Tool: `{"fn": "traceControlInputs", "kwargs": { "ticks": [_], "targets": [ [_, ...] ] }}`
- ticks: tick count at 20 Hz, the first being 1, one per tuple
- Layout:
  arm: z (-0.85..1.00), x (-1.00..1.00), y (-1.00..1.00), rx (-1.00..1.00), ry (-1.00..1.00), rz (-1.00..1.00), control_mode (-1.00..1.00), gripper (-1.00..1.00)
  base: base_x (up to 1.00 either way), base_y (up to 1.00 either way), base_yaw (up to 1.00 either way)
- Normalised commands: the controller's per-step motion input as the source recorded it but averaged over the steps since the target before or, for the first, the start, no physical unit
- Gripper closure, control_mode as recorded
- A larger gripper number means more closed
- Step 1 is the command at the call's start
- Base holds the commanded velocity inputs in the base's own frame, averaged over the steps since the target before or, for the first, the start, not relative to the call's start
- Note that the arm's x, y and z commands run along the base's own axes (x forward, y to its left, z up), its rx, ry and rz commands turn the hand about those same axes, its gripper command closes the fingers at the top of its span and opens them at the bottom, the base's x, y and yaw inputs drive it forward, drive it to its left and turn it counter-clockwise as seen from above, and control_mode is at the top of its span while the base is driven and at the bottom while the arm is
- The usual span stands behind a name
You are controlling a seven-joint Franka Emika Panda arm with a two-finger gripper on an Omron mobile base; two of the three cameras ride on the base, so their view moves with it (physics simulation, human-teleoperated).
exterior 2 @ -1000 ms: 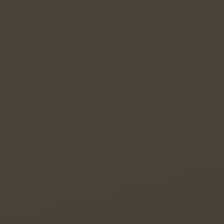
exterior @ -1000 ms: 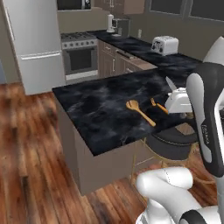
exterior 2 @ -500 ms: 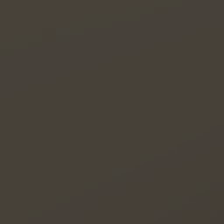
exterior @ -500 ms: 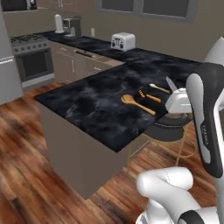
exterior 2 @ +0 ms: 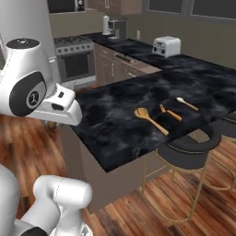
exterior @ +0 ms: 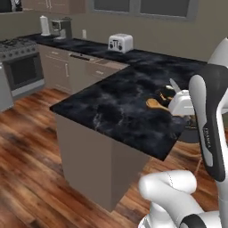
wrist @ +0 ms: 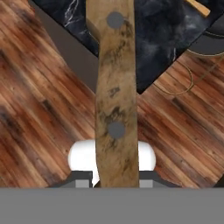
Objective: Pick up the metallic utensils from the counter and place them in the open drawer. Make sure not to pick up any wooden utensils.
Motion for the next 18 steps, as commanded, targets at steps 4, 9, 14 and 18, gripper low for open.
{"fn": "traceControlInputs", "kwargs": {
  "ticks": [4, 9, 14, 18],
  "targets": [
    [0.00, 0.00, 0.00, 0.00, 0.00, 0.00, 1.00, 1.00, 0.40, 1.00, -0.29],
    [0.00, 0.00, 0.00, 0.00, 0.00, 0.00, 1.00, 1.00, 0.45, 1.00, -0.32],
    [0.00, 0.00, 0.00, 0.00, 0.00, 0.00, 1.00, 1.00, 0.43, 1.00, -0.31],
    [0.00, 0.00, 0.00, 0.00, 0.00, 0.00, 1.00, 1.00, 0.41, 1.00, -0.38]
  ]
}}
